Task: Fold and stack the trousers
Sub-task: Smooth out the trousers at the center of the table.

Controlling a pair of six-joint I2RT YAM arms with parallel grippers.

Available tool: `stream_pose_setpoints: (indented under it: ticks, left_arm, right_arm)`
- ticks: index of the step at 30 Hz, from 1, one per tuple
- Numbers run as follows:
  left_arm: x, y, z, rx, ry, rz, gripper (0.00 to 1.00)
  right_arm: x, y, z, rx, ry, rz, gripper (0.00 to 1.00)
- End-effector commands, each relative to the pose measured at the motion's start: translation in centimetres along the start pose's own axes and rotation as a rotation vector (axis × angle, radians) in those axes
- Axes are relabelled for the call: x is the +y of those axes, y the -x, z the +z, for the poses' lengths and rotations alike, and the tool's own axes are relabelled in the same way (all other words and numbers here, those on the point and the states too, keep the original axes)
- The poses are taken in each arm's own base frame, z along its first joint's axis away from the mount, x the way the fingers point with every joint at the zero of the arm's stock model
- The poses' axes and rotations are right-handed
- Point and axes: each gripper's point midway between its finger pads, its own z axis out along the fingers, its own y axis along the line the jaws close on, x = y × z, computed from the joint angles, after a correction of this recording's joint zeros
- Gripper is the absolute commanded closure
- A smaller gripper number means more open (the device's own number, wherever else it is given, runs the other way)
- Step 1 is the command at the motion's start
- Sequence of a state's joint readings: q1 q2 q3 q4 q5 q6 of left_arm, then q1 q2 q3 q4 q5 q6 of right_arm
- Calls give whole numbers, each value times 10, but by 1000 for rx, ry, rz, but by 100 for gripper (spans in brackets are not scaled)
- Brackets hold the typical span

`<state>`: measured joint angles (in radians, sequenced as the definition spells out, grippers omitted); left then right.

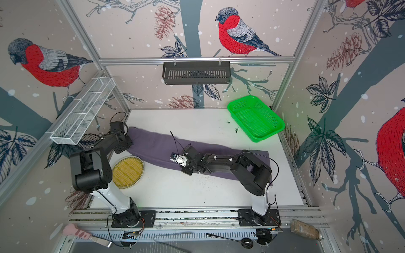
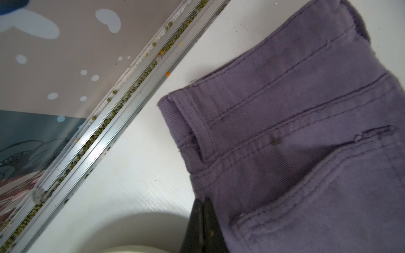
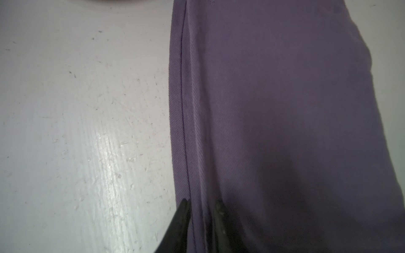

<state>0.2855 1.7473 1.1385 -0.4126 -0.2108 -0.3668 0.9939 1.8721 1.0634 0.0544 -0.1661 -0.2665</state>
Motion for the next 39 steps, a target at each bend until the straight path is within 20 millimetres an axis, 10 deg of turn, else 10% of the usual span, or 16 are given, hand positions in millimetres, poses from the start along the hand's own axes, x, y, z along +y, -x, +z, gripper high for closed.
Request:
stream_pose_setpoints:
  ticks: [1, 16, 25, 33, 39]
  left_arm:
    - [9, 7, -4, -17, 47, -2, 100]
    - [17, 19, -35, -74, 58, -38, 54]
    - [-57, 10, -78, -53, -268, 64, 42]
    - [-127, -53, -119, 10, -490, 160, 40]
    - [-188, -112, -155, 69, -656, 279, 40]
  right_arm:
    - [12, -1, -4, -8, 59, 2, 70]
    - [17, -5, -61, -88, 124, 130, 50]
    - [-63, -30, -130, -127, -124, 470, 41]
    - [-109, -116, -184, 19, -407, 983, 37]
    - [-120, -143, -231, -115, -550, 1298, 37]
